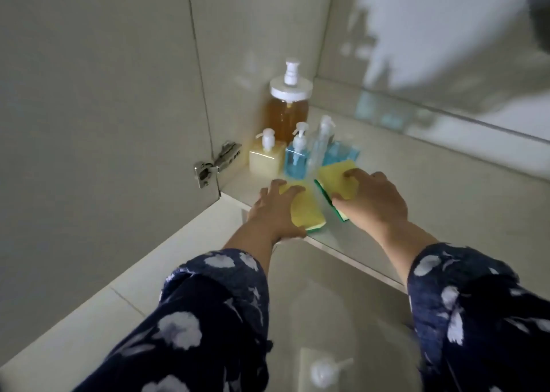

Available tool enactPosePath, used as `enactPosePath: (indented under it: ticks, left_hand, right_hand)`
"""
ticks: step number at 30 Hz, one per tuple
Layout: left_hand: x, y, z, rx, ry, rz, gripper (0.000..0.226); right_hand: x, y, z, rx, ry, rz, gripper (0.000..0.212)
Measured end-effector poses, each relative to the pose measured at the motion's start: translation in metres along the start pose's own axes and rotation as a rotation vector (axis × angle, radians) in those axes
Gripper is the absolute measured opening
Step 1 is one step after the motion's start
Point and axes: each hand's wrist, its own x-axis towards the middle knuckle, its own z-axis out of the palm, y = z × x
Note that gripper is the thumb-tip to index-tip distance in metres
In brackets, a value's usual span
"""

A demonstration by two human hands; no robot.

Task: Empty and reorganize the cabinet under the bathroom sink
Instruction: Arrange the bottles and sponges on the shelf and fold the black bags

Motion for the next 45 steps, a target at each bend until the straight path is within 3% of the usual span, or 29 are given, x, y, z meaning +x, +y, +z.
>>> enactPosePath:
  ticks: [7, 12, 18, 23, 31, 37, 45]
  left_hand:
    - [0.075, 0.009, 0.012, -0.062, -0.178, 0.199, 0.085]
    - [0.064, -0.003, 0.018, 0.05, -0.15, 0.259, 0.077]
    - [0.04, -0.029, 0.021, 0.175, -0.099, 0.042, 0.107]
    - [0.035, -0.036, 0.027, 0.389, -0.188, -0.022, 0.113]
    - [0.036, -0.036, 0.031, 0.421, -0.171, -0.035, 0.107]
    - [0.036, -0.036, 0.031, 0.451, -0.159, -0.044, 0.101]
    - [0.018, -0.013, 0.035, 0.422, -0.182, -0.122, 0.076]
  right_hand:
    - [0.037, 0.022, -0.005, 0.026, 0.004, 0.094, 0.058]
    - [0.039, 0.004, 0.008, 0.061, -0.027, 0.115, 0.061]
    - [0.034, -0.018, 0.015, 0.055, 0.014, 0.119, 0.062]
    - [0.039, -0.037, 0.026, 0.047, 0.02, 0.066, 0.062]
    - [0.039, -0.041, 0.044, -0.012, -0.012, 0.022, 0.06]
    - [0.029, -0.03, 0.039, -0.024, -0.076, -0.023, 0.072]
    - [-0.063, 0.008, 0.045, 0.062, -0.043, -0.062, 0.069]
